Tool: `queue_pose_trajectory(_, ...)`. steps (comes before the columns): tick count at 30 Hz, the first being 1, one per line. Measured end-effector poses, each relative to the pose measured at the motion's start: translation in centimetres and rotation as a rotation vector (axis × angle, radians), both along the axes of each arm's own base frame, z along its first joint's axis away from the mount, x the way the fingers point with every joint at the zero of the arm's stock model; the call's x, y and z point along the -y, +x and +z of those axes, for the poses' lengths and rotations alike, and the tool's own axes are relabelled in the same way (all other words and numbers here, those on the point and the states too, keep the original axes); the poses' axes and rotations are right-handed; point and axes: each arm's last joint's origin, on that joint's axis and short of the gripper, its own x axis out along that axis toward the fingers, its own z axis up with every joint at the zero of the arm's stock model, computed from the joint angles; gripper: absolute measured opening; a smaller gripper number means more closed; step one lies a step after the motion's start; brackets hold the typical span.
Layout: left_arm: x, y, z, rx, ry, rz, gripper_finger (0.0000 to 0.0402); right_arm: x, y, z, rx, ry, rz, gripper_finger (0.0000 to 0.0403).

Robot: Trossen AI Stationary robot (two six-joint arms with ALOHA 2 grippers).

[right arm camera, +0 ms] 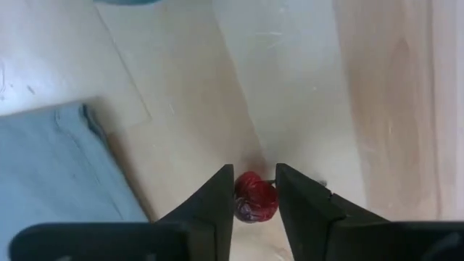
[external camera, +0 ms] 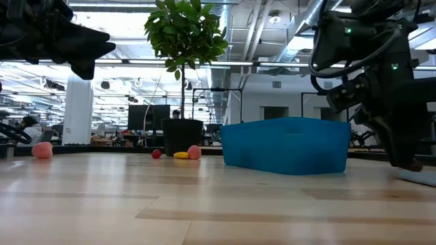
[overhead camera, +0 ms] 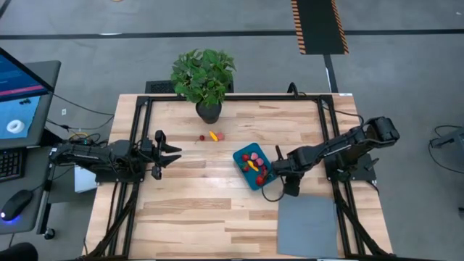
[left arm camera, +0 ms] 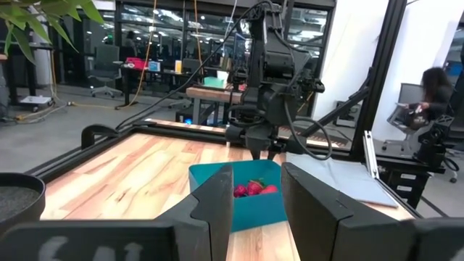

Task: Pick and placing Produce into tupperware
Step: Put the bottom cherry into the blue bin

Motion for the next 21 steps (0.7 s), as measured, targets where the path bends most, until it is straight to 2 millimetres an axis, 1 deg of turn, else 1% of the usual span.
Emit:
queue_pose_trajectory(7,0.0,0.0,-0.1,-0.005,0.0,0.0,0.0107,-0.4,-0.1,0.0,-0.006,0.03,0.008,0.0079)
queue_pose_trajectory(10,0.0,0.0,0.0,-0.005,0.0,0.0,0.0107,-0.5,0.1,0.2,0.029,0.053,0.019,0.0064)
queue_pose_trajectory(13,0.0,0.0,0.0,-0.003,0.0,0.0,0.0107,-0.6,0.5,1.0,0.123,0.085,0.025,0.0055)
queue_pose_trajectory(16,0.0,0.0,0.0,-0.003,0.0,0.0,0.0107,-0.5,0.4,2.2,0.194,0.096,0.016,0.0048)
queue_pose_trajectory(18,0.0,0.0,0.0,-0.002,0.0,0.0,0.0107,-0.3,0.1,2.8,0.205,0.104,-0.002,0.0046)
queue_pose_trajectory(21,0.0,0.0,0.0,0.0,-0.006,-0.001,0.0107,-0.1,-1.0,3.6,0.158,0.11,-0.025,0.005)
